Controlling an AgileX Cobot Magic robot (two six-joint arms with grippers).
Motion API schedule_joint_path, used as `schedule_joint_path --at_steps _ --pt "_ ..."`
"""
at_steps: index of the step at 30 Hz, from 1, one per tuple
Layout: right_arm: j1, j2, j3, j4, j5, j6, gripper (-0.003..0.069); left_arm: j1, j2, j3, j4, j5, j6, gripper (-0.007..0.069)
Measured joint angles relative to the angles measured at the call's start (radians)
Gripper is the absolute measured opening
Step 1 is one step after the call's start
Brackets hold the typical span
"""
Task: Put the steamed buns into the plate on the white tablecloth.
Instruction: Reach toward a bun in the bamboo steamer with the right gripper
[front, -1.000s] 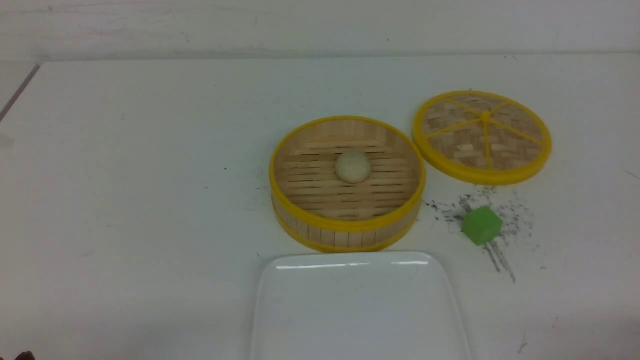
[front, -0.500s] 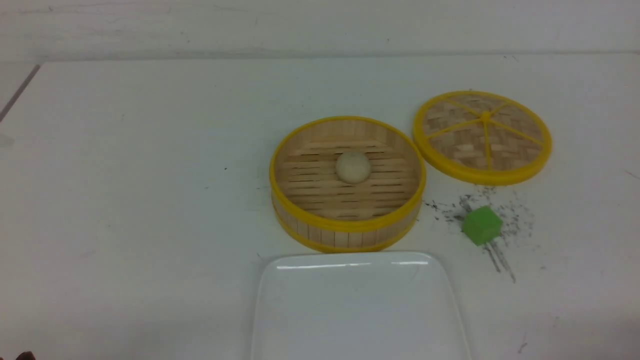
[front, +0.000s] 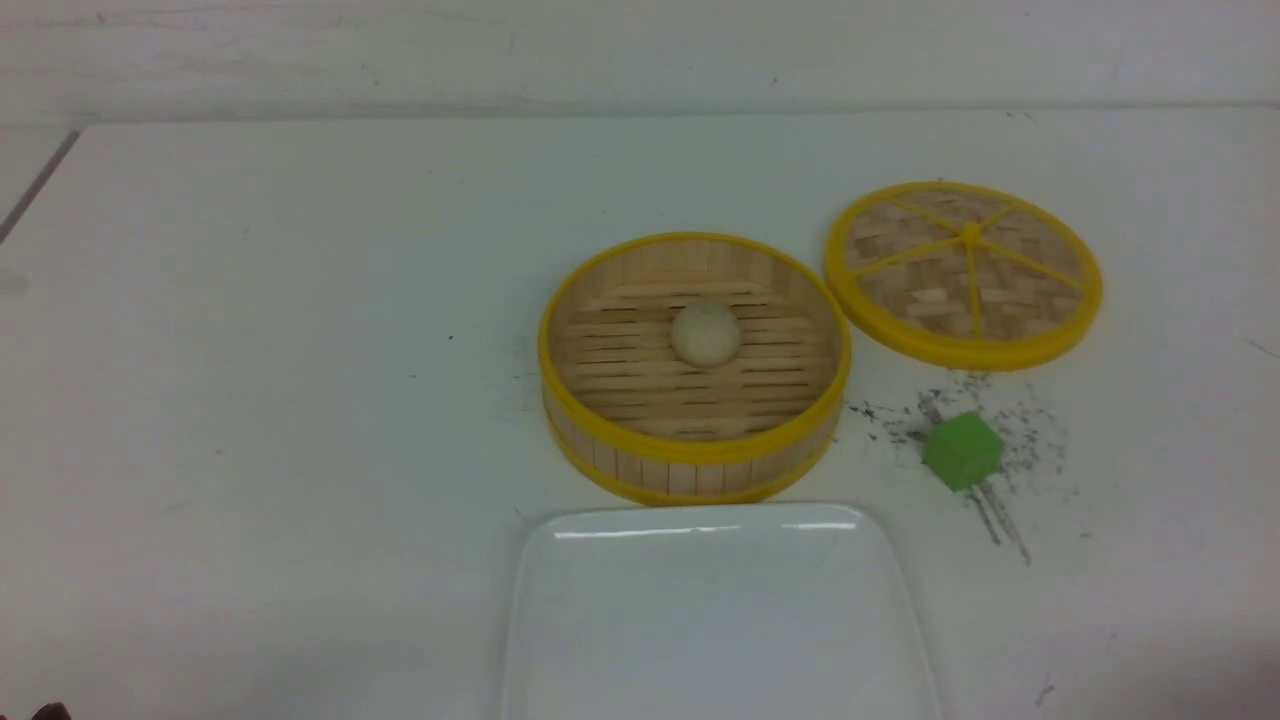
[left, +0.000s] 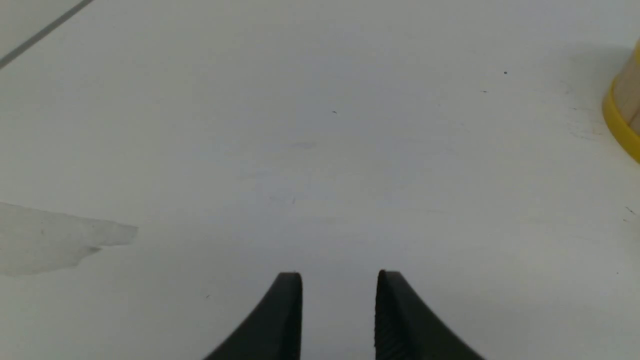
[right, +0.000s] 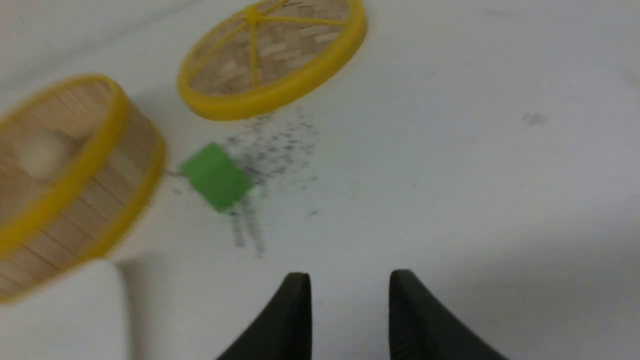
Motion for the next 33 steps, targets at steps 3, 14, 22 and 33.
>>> schedule_joint_path --at_steps 3,14,22,33 --pt "0.0 0.0 0.002 0.144 -0.013 0.076 0.024 0.0 0.0 0.0 0.0 0.0 0.0 0.0239" --pt "0.0 0.0 -0.031 0.333 -0.034 0.072 0.0202 0.0 0.0 0.0 0.0 0.0 0.0 0.0239" --pt "0.0 0.218 -0.46 0.032 0.036 -0.194 -0.0011 0.0 -0.001 0.0 0.0 0.0 0.0 0.0241" --pt "0.0 0.872 -0.738 0.042 0.583 -0.326 0.0013 0.0 -0.001 0.0 0.0 0.0 0.0 0.0241"
